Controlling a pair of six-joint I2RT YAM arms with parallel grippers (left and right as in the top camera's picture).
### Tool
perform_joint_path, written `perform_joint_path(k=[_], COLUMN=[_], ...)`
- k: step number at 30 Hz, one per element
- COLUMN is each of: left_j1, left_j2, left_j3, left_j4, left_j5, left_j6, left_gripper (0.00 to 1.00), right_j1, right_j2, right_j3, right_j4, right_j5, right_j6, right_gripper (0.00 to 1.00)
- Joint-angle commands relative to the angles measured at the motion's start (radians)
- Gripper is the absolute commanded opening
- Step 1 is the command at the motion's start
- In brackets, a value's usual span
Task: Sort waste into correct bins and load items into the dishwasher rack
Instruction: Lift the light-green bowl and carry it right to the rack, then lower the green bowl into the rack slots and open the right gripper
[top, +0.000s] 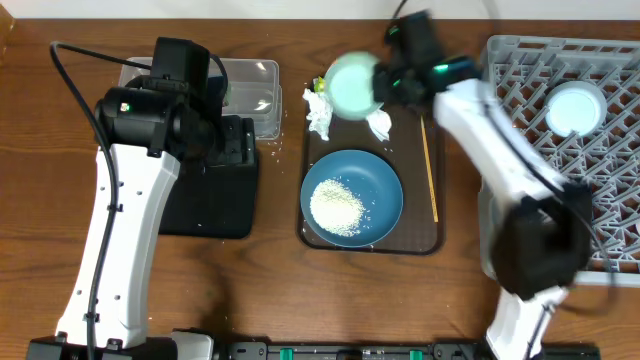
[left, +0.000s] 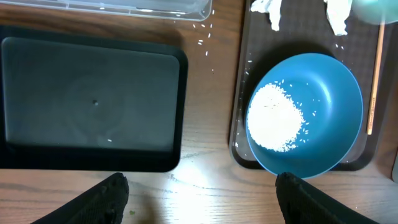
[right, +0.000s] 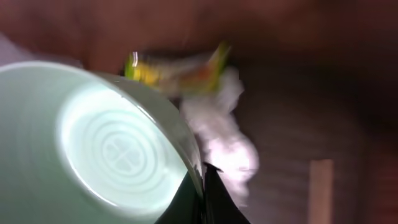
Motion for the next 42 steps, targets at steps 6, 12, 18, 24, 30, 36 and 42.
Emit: perform_joint_path(k=[6, 12, 18, 24, 30, 36, 42], left_j1=[0.000, 0.000, 0.000, 0.000, 0.000, 0.000, 0.000], left_j2=[0.002, 0.002, 0.002, 0.002, 0.002, 0.002, 0.002], left_j3=[0.005, 0.005, 0.005, 0.005, 0.005, 0.005, 0.005], left_j4=[0.002, 0.002, 0.005, 0.005, 0.005, 0.005, 0.004], left_j5=[-0.016, -0.016, -0.016, -0.016, -0.016, -0.016, -0.016], left_j6=[0.016, 0.016, 0.016, 0.016, 0.016, 0.016, 0.016], left_gripper=[0.79, 0.79, 0.79, 0.79, 0.79, 0.79, 0.79], right_j1=[-0.129, -0.209, -0.283, -0.325, -0.377, -0.446, -0.520], right_j2=[-0.244, -0.260, -0.251, -0.246, -0.203, -0.109, 0.007], right_j3=[0.009, 0.009, 0.008, 0.008, 0.008, 0.008, 0.008], right_j4=[-0.046, -0.088, -0.118, -0.115, -0.009, 0.019, -0.015], right_j5=[0.467, 0.970, 1.114, 1.143, 1.406, 1.615, 1.615], right_j6=[-0.053, -0.053, -0.191, -0.177, -0.154, -0.161, -0.277], right_gripper=[0.01, 0.01, 0.01, 0.01, 0.01, 0.01, 0.01])
